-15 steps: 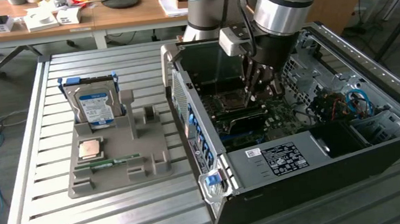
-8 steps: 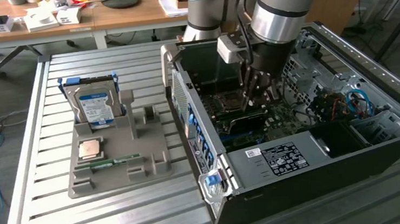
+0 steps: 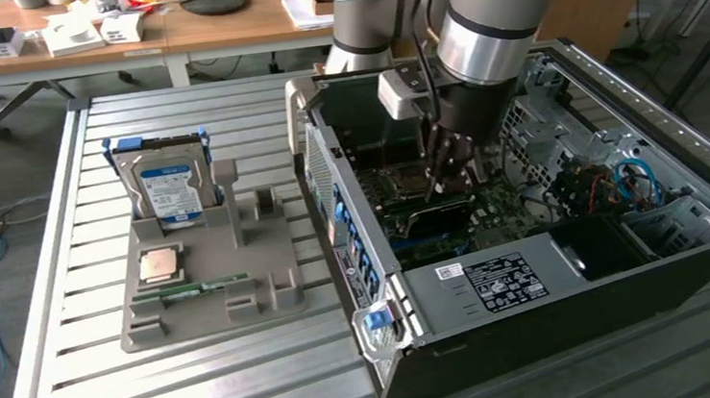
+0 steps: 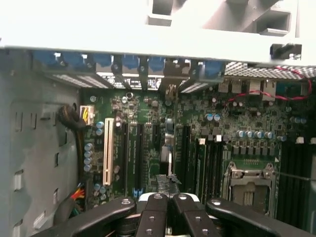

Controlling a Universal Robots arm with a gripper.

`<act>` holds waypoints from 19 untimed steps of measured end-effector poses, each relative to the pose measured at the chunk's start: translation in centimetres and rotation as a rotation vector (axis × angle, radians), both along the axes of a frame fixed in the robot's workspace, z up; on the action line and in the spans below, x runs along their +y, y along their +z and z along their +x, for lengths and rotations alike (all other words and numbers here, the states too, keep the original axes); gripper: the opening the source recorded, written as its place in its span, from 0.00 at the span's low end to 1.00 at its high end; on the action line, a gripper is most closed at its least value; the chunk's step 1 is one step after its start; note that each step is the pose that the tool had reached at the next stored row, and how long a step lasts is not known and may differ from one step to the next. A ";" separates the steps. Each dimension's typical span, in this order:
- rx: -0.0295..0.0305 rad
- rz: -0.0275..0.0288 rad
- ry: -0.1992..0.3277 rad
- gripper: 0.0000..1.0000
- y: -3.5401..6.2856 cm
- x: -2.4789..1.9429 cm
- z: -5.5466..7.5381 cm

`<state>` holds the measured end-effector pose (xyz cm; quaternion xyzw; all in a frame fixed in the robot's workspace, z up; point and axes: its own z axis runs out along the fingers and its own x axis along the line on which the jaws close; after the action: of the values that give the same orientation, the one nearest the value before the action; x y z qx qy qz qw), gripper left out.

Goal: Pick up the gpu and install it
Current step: 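Press down on the gpu until it lock into place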

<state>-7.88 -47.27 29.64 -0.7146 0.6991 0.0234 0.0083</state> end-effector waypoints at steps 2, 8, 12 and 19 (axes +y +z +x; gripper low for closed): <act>0.0000 -0.0001 0.000 0.11 -0.21 0.29 -0.2; 0.0000 0.0000 0.000 0.11 -1.23 0.67 -0.3; 0.0000 -0.0001 0.000 0.11 -1.78 0.85 -0.3; 0.0001 -0.0001 0.000 0.11 -2.04 0.86 -0.3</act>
<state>-8.21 -46.42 27.60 -0.7146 0.6991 0.0234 0.0082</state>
